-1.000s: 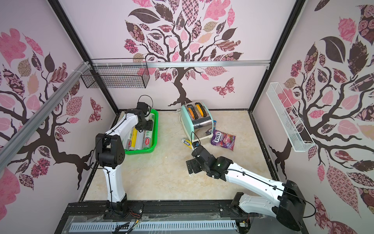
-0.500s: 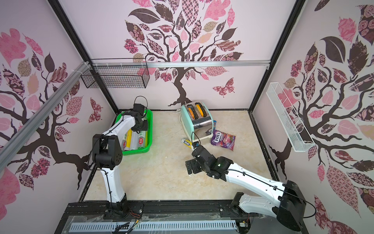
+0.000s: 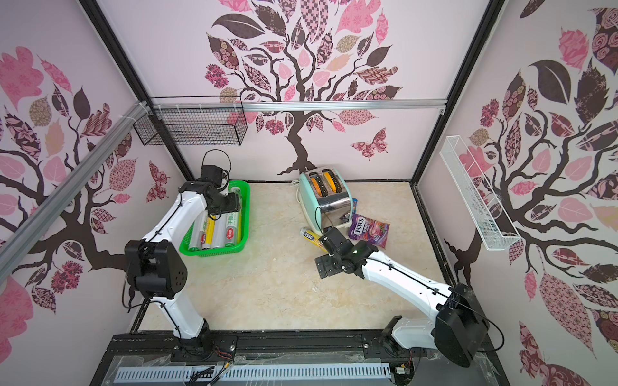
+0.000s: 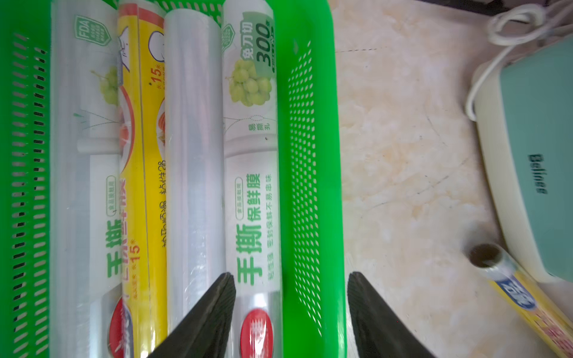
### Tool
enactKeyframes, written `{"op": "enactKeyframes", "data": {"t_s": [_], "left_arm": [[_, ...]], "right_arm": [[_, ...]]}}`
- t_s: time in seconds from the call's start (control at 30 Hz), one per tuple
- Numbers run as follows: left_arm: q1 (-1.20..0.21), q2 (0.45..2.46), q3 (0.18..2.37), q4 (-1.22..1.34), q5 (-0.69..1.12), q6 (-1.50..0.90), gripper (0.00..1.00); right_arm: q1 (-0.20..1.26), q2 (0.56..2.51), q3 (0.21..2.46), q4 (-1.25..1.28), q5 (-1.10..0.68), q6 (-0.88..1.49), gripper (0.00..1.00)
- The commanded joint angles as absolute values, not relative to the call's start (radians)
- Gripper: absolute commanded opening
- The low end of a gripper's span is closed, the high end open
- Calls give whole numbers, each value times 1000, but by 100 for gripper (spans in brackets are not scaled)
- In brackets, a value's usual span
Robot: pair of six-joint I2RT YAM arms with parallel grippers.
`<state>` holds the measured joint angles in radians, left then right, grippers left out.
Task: Put the plastic wrap into the basket
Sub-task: Place the plastic wrap in the basket, then pick up the plastic wrap from the center of the board.
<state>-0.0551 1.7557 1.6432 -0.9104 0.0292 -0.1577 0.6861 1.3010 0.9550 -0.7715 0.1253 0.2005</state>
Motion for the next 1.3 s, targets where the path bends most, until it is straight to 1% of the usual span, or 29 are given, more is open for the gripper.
{"op": "enactKeyframes", "data": {"t_s": [0.0,0.13,0.3,0.43,0.53,0.63,0.83,1.0,1.13,1.2,1.27], "left_arm": [[-21,1647,1586,-956,124,-101,65],[42,1543,1531,-1043,273,-13,70],[183,1435,1480,-1168,441,60,77],[280,1366,1453,-1209,475,82,88],[294,1356,1475,-1292,452,143,93],[295,1349,1460,-1330,423,174,95],[297,1354,1457,-1316,440,172,95],[296,1355,1475,-1290,414,134,95],[296,1325,1468,-1255,435,120,95],[296,1325,1480,-1262,445,118,94],[296,1326,1488,-1273,448,120,95]], "right_arm": [[588,1342,980,-767,41,152,97],[508,1424,995,-704,17,83,97],[507,1542,1056,-710,110,-9,99],[506,1632,1101,-703,102,-27,99],[507,1680,1120,-699,29,-49,98],[509,1735,1160,-759,-88,-57,94],[572,1741,1134,-758,-164,-42,89],[664,1770,1142,-792,-154,-16,81],[754,1816,1144,-794,-85,4,76],[779,1840,1150,-806,-61,24,73],[788,1858,1150,-796,-65,44,69]]}}
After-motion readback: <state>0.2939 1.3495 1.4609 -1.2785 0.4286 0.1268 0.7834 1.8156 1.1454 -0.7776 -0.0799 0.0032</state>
